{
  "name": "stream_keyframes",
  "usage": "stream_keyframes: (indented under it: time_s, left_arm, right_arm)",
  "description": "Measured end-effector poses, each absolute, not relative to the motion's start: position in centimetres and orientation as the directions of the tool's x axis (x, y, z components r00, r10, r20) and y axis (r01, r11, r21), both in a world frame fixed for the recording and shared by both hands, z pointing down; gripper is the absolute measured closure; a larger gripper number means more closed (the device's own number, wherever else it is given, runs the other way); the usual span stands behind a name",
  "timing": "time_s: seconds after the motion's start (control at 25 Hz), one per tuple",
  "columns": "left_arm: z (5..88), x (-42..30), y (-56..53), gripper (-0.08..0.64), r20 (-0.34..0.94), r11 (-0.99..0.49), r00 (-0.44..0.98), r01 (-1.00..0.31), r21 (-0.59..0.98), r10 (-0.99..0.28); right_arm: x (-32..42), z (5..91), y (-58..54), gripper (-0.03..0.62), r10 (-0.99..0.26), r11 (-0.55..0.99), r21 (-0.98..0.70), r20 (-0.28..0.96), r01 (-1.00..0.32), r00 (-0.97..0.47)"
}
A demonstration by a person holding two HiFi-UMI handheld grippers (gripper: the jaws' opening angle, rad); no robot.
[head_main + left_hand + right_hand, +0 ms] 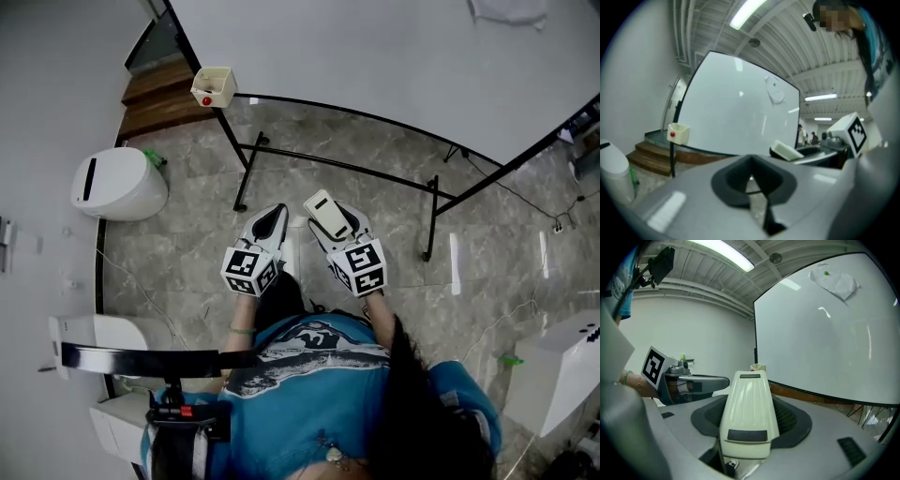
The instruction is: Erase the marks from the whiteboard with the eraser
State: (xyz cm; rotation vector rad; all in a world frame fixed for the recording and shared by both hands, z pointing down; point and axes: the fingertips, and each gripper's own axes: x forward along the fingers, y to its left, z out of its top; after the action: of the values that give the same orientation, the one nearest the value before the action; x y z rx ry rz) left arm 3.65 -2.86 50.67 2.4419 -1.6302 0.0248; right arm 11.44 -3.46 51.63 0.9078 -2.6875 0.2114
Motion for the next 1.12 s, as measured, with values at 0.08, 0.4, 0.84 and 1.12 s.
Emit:
stream_keyframes:
  time_s: [0.08,0.4,0.84,1.12]
  left_arm:
    - [50.2,1.5,-4.8,0.555,0.121,-0.385,0.404,-0.910,0.154,-0.907]
    - [49.6,-7.8,-11.4,0.556,0.132,-0.422,0.440,-0.895,0.145,-0.888]
    - [51.3,-16.2,-17.6,0.555,0.153,-0.464,0.492,-0.866,0.187,-0.857]
    - [52.4,-14.5,-20.1,0.555,0.167,-0.536,0.569,-0.818,0.208,-0.805]
  right_arm:
    - [9.3,51.3,-5.0,0.330,-0.581,0.783,-0.035,0.317,-0.622,-0.749]
    - [-0.1,50.3,-11.9,0.330,-0.616,0.755,-0.039,0.302,-0.655,-0.727]
    - [-6.0,49.4,-18.8,0.330,-0.702,0.675,-0.010,0.300,-0.738,-0.646]
    - [-3.3,46.4,-24.2,0.330,-0.787,0.596,0.062,0.244,-0.801,-0.567]
